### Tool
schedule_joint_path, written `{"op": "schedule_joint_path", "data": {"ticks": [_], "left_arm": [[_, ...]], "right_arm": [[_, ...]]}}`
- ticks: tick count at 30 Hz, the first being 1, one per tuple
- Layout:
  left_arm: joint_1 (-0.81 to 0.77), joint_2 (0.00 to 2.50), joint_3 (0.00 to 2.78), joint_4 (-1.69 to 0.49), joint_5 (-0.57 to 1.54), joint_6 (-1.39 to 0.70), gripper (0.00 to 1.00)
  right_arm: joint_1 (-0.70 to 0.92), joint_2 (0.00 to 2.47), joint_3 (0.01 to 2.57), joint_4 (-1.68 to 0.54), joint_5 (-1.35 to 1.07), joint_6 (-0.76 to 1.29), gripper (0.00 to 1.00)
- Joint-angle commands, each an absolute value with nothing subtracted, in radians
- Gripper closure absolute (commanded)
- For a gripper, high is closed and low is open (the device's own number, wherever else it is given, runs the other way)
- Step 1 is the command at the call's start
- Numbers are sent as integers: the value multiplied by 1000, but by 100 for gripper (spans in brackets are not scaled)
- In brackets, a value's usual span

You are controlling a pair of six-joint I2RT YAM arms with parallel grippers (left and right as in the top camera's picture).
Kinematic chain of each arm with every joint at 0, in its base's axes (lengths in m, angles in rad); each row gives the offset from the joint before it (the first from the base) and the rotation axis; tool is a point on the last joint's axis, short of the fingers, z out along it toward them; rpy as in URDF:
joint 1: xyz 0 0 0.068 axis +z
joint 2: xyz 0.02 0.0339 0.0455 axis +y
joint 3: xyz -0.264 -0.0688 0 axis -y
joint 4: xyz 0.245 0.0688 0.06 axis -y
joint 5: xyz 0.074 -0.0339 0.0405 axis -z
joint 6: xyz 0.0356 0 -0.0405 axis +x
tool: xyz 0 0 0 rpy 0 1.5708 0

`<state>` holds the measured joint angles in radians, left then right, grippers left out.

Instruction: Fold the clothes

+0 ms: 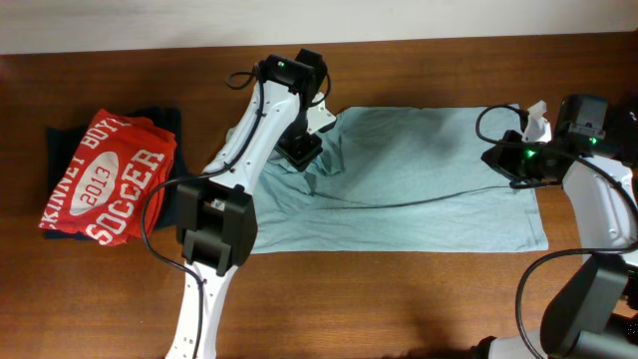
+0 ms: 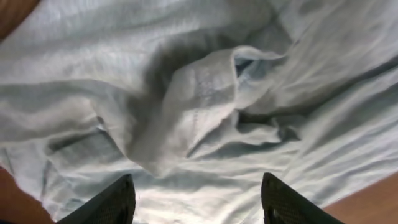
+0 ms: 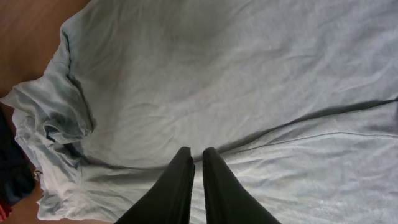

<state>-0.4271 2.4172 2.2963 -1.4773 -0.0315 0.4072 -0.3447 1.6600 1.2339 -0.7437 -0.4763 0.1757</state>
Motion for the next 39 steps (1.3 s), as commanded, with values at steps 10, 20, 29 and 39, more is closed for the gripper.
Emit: {"op": "schedule_joint_path", "data": {"ticks": [10, 20, 29, 39], "left_arm": [[-384, 2424, 2208, -1324, -61, 619, 46], [-383, 2435, 2207, -1378, -60, 683, 39], [-376, 2454, 2207, -1361, -60, 713, 40], [-376, 2485, 2207, -1346, -62, 712, 76]], "right_arm": [[-340, 1662, 1256, -746, -467, 161, 88], [-340, 1662, 1256, -751, -467, 161, 88], [-340, 1662, 1256, -751, -467, 161, 88], [-340, 1662, 1256, -751, -467, 161, 88]]}}
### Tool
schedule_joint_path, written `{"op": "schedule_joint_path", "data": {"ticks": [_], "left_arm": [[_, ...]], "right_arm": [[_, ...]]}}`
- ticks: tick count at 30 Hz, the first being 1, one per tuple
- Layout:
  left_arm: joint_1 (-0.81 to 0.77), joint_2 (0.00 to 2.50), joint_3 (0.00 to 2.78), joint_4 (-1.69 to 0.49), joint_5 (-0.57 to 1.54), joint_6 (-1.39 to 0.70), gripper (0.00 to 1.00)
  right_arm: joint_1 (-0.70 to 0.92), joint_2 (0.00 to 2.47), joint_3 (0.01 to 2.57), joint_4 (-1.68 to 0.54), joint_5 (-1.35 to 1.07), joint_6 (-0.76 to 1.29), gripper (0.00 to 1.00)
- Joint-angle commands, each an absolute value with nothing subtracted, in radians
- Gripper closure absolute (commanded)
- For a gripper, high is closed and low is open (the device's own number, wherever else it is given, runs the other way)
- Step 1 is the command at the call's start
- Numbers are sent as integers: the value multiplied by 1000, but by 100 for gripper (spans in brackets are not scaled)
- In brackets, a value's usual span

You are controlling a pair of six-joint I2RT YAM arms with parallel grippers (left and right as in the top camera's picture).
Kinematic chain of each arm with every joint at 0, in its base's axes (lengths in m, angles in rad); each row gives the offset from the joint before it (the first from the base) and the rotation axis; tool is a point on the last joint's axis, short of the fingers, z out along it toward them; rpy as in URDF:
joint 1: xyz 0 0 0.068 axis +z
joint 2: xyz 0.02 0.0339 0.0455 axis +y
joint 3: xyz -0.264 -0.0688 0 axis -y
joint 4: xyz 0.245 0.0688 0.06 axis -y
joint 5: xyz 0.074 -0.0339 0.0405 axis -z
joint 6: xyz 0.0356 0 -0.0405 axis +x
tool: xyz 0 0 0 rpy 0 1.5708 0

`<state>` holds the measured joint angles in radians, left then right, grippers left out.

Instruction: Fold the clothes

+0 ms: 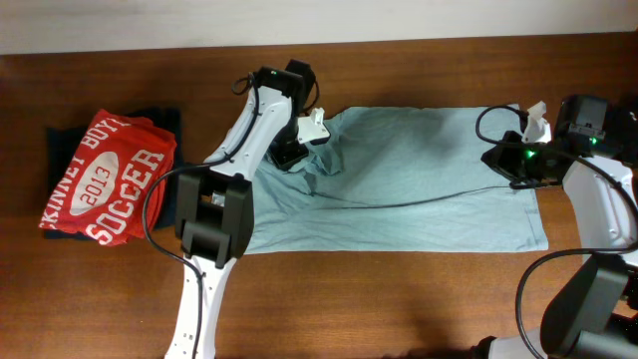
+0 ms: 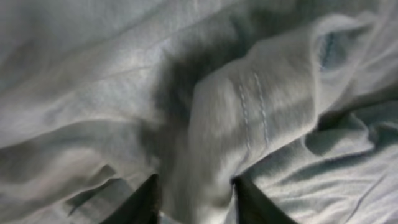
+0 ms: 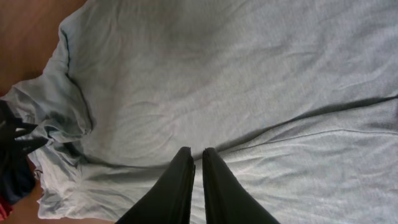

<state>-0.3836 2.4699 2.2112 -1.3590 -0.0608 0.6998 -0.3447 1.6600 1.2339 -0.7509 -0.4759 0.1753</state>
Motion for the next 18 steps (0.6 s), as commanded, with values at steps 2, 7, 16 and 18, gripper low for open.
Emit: {"op": "schedule_joint_path", "data": {"ticks": [2, 7, 16, 18], "left_arm": [[-376, 2483, 2213, -1343, -71, 701, 81], [-376, 2479, 2247, -1350, -130, 644, 90], [-365, 2412, 2283, -1379, -130, 640, 91], [-358, 2401, 2283, -1387, -140, 639, 91]], "right_arm": [[-340, 1662, 1256, -751, -467, 161, 88], [-340, 1662, 1256, -751, -467, 161, 88], [-340, 1662, 1256, -751, -467, 161, 88], [-340, 1662, 1256, -751, -467, 161, 88]]}}
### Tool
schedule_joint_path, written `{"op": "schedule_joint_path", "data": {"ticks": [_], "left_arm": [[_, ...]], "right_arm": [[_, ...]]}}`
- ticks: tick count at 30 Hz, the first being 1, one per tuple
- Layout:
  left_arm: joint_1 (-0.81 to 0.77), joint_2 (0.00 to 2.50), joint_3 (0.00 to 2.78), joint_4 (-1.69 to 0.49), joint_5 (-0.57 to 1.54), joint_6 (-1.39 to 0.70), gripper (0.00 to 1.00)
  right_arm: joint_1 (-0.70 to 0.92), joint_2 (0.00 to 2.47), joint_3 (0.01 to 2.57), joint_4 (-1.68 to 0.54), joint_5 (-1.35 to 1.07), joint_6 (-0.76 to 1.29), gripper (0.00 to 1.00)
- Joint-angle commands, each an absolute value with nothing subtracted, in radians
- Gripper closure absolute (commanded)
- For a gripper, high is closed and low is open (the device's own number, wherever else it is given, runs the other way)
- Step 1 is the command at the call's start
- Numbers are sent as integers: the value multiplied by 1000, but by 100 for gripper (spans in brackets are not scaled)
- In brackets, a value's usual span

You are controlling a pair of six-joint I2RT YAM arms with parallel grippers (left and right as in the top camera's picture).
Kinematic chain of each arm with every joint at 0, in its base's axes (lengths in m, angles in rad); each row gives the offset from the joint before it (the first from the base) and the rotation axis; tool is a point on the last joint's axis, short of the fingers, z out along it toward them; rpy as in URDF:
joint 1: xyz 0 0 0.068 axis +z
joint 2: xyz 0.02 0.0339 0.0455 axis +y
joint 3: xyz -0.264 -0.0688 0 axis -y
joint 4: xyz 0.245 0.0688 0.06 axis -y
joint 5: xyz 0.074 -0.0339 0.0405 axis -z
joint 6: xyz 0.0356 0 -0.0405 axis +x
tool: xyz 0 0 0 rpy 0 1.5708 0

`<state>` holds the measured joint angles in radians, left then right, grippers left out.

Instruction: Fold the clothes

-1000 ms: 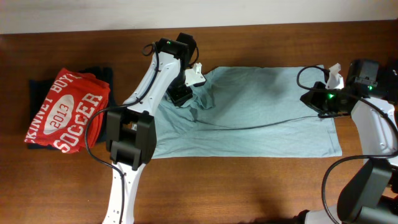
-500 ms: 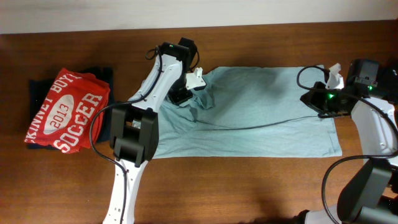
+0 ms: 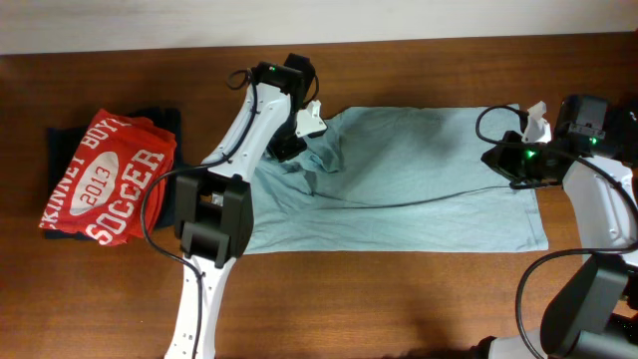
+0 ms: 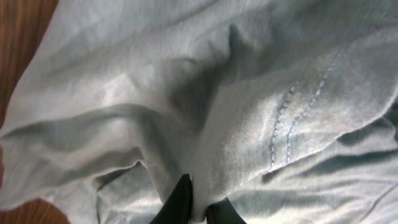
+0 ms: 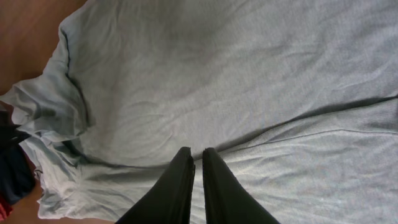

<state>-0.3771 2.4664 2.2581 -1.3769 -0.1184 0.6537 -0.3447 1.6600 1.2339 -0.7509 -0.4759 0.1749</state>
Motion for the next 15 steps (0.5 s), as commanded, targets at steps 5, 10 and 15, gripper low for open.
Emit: {"op": "schedule_joint_path", "data": {"ticks": [5, 10, 15], "left_arm": [[-336, 2386, 2283, -1407, -180, 624, 91], [-316, 2362, 2283, -1415, -181, 614, 91], [-303, 2327, 2283, -1438, -177, 614, 91]], "right_arm": [[-340, 1662, 1256, -751, -467, 161, 88], [-340, 1662, 1256, -751, -467, 161, 88], [-340, 1662, 1256, -751, -467, 161, 88]]}}
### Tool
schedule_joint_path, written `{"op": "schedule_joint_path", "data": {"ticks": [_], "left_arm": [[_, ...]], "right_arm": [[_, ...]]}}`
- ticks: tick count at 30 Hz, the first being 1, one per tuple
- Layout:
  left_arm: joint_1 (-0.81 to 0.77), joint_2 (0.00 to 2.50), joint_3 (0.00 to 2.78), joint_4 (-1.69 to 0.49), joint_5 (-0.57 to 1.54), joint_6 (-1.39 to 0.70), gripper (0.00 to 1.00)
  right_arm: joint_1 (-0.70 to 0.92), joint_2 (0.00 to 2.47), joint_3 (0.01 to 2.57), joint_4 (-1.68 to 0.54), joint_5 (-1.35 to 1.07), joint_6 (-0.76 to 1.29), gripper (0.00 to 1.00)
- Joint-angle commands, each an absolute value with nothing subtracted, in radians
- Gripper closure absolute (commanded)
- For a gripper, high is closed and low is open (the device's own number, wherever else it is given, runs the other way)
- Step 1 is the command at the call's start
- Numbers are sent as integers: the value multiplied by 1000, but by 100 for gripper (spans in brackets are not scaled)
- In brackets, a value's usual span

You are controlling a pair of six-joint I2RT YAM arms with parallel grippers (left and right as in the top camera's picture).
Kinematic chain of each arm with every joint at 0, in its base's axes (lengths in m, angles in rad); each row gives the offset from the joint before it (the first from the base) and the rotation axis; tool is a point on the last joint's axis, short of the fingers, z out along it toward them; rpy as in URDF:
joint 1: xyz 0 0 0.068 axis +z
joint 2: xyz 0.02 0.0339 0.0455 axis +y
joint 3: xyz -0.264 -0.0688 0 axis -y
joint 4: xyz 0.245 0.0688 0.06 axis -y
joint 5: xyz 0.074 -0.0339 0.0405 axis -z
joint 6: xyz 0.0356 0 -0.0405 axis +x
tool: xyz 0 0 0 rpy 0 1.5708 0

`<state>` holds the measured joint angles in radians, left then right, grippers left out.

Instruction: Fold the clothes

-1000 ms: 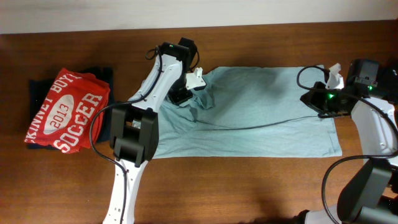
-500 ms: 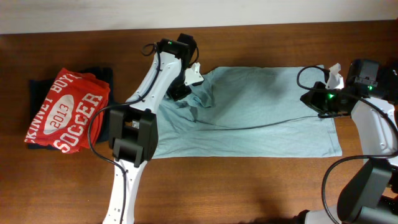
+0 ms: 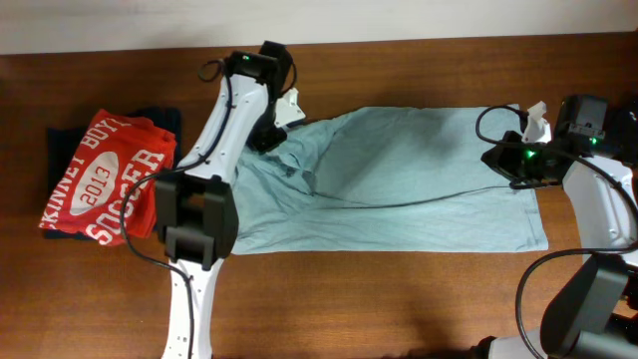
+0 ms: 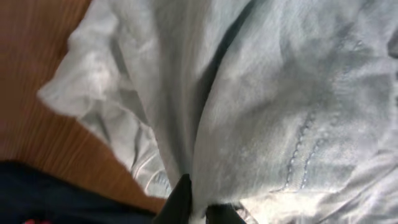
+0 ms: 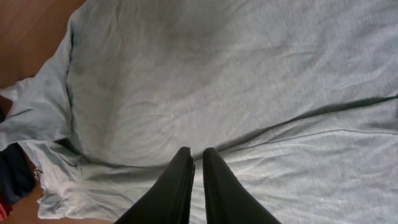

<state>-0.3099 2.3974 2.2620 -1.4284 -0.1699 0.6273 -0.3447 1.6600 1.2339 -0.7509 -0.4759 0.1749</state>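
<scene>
A light teal shirt (image 3: 399,170) lies spread across the wooden table. My left gripper (image 3: 267,135) is at the shirt's far left corner, shut on a fold of the sleeve (image 4: 267,112); in the left wrist view the gripper (image 4: 199,202) pinches cloth between its tips, and the cloth runs taut away from it. My right gripper (image 3: 495,160) is at the shirt's right edge. In the right wrist view the gripper (image 5: 198,150) is shut where a long crease of the shirt (image 5: 217,74) ends.
A red folded shirt printed "2013 SOCCER" (image 3: 105,179) lies on a dark navy garment (image 3: 164,120) at the table's left. The navy cloth (image 4: 50,193) shows just beside the left gripper. Bare wood (image 3: 399,299) runs along the front edge.
My left gripper, still shut on the sleeve fold, has moved toward the far left. The bunched sleeve now lies drawn out toward that corner. The right gripper has not moved.
My left gripper was open above the crumpled sleeve at the shirt's upper left. Then it was down around the fold, jaws narrower, and then shut on it. Now the fold is pulled out to the far left. The right gripper stayed shut at the right edge throughout.
</scene>
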Motion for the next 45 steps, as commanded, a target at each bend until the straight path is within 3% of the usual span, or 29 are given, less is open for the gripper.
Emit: {"op": "schedule_joint_path", "data": {"ticks": [1, 16, 20, 23, 35, 45], "left_arm": [[-304, 2321, 2283, -1440, -177, 614, 91], [-303, 2299, 2283, -1479, -176, 614, 86], [-304, 2299, 2283, -1472, -78, 614, 71], [-304, 2299, 2283, -1464, -41, 585, 67], [-313, 2246, 2283, -1399, -41, 311, 66], [-286, 2177, 2283, -1384, -41, 261, 66]], "right_arm": [[-340, 1662, 1256, -751, -467, 161, 88], [-340, 1662, 1256, -751, -467, 161, 88], [-339, 1662, 1256, -747, -467, 162, 84], [-339, 1668, 1268, -744, -468, 173, 84], [-322, 1863, 1568, -728, -378, 172, 82], [-367, 2127, 1730, -596, -241, 160, 73]]}}
